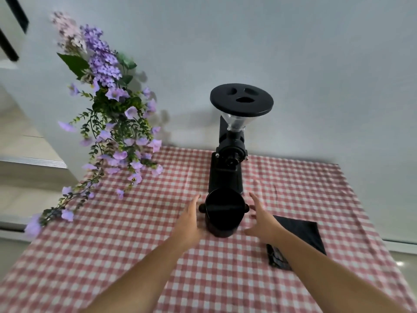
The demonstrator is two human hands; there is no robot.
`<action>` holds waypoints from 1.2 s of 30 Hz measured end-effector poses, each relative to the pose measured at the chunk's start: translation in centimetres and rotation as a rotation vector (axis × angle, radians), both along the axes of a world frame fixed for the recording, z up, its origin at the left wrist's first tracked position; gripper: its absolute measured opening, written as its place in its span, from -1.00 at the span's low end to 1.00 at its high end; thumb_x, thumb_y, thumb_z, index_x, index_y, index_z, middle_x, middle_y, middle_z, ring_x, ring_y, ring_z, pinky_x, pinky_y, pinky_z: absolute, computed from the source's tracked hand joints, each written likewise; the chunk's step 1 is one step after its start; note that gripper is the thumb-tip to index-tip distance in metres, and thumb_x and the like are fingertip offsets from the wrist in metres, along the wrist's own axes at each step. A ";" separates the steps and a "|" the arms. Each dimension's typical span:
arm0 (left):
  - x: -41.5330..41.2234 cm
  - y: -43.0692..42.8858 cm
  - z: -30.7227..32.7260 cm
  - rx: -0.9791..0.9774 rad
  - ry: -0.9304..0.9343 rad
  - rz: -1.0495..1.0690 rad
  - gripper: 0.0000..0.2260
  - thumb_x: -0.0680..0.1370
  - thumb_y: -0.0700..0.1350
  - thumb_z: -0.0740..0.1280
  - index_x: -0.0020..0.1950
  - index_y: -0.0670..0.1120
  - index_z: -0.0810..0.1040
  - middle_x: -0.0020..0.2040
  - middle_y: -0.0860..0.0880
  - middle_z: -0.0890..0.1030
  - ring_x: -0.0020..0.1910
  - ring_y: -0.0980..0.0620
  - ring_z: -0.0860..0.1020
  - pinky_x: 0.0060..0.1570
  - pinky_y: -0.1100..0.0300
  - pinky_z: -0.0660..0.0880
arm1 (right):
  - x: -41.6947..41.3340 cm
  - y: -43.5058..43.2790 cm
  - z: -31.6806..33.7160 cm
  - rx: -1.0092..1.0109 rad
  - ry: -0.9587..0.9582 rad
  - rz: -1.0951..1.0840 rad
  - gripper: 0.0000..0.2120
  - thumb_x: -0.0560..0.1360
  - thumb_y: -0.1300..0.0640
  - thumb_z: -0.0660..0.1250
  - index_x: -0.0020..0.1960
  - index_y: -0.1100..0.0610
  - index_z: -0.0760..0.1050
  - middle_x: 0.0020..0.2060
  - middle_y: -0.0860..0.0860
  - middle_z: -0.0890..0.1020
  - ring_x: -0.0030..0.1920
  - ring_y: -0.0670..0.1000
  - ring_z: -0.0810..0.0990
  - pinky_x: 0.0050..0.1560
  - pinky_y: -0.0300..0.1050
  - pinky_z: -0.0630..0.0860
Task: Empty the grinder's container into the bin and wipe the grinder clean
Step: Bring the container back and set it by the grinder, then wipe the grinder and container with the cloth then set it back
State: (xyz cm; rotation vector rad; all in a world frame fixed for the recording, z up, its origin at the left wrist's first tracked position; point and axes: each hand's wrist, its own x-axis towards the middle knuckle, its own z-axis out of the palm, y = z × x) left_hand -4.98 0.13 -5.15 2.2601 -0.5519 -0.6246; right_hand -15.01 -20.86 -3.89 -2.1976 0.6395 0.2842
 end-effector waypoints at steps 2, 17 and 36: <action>-0.1 -0.1 1.5 0.005 -0.121 0.111 -0.20 0.50 -0.36 0.34 0.58 0.09 0.03 0.50 -0.03 0.31 0.23 0.11 0.46 -0.01 0.31 0.50 | -0.5 -1.4 0.5 0.015 -0.017 -0.015 0.06 0.38 0.28 0.47 0.49 -0.16 -0.25 0.49 0.10 0.19 0.19 0.12 0.53 -0.10 -0.12 0.60; -9.4 -15.4 0.7 0.148 -0.491 -0.669 -0.52 0.54 -0.05 0.35 0.44 0.03 0.32 0.41 0.01 0.35 0.36 -0.05 0.36 0.27 0.05 0.37 | -12.5 -9.8 -1.2 -0.203 0.111 -0.094 -0.50 0.42 0.01 0.42 0.31 -0.07 0.36 0.25 -0.02 0.49 0.10 -0.03 0.50 0.03 -0.17 0.49; -11.1 -15.5 -1.2 0.184 -0.503 -0.673 -0.82 0.61 -0.02 0.28 0.20 0.02 0.52 0.08 0.06 0.60 0.06 0.05 0.55 0.01 0.13 0.53 | -15.9 -10.5 -2.5 -0.281 0.073 -0.144 -0.83 0.54 0.12 0.26 0.10 -0.02 0.53 -0.06 -0.05 0.64 -0.18 -0.06 0.60 -0.20 -0.19 0.57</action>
